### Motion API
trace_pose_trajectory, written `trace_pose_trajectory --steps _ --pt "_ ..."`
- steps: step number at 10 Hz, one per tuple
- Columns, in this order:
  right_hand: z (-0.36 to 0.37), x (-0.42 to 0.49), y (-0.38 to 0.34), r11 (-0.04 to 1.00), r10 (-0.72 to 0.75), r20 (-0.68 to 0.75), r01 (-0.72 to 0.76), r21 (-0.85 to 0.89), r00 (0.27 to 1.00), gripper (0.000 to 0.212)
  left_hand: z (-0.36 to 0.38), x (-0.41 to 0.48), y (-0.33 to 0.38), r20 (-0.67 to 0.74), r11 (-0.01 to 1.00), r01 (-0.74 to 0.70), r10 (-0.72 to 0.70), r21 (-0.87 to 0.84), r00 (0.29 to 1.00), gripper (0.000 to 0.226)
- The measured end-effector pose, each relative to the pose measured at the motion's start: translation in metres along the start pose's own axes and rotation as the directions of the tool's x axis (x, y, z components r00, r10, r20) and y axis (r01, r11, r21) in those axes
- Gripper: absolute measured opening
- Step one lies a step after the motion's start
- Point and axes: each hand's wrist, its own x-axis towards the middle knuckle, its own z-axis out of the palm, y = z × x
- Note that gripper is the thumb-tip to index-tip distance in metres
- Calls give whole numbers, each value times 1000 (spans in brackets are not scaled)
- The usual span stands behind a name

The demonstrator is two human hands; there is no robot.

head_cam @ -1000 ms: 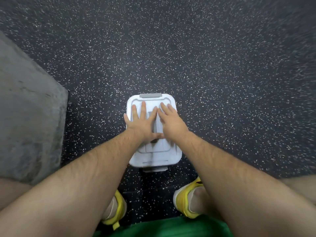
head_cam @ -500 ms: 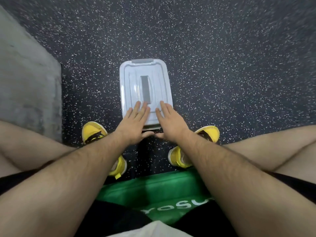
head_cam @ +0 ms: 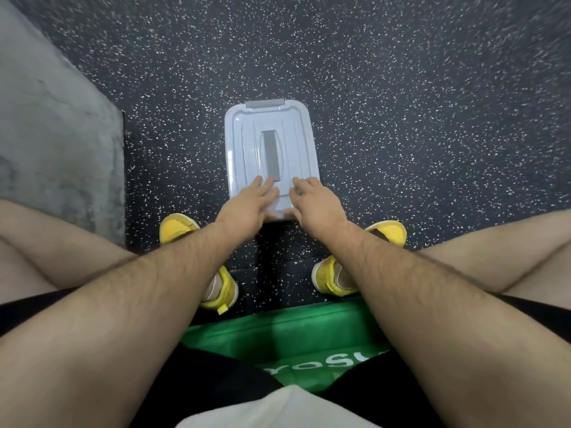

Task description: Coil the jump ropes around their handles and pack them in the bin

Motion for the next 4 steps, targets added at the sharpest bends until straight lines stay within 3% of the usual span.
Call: trace_pose_trajectory --steps 2,3,4 --pt "-4 6 -9 997 80 -13 -80 0 997 36 3 8 6 -75 991 129 -130 -28 989 51" --pt "-24 11 -12 993 120 116 -121 -5 986 32 -24 15 18 -12 977 209 -209 27 978 29" --pt "-63 21 -14 956 184 179 -218 197 967 24 -59 25 32 12 940 280 -283 -197 959 31"
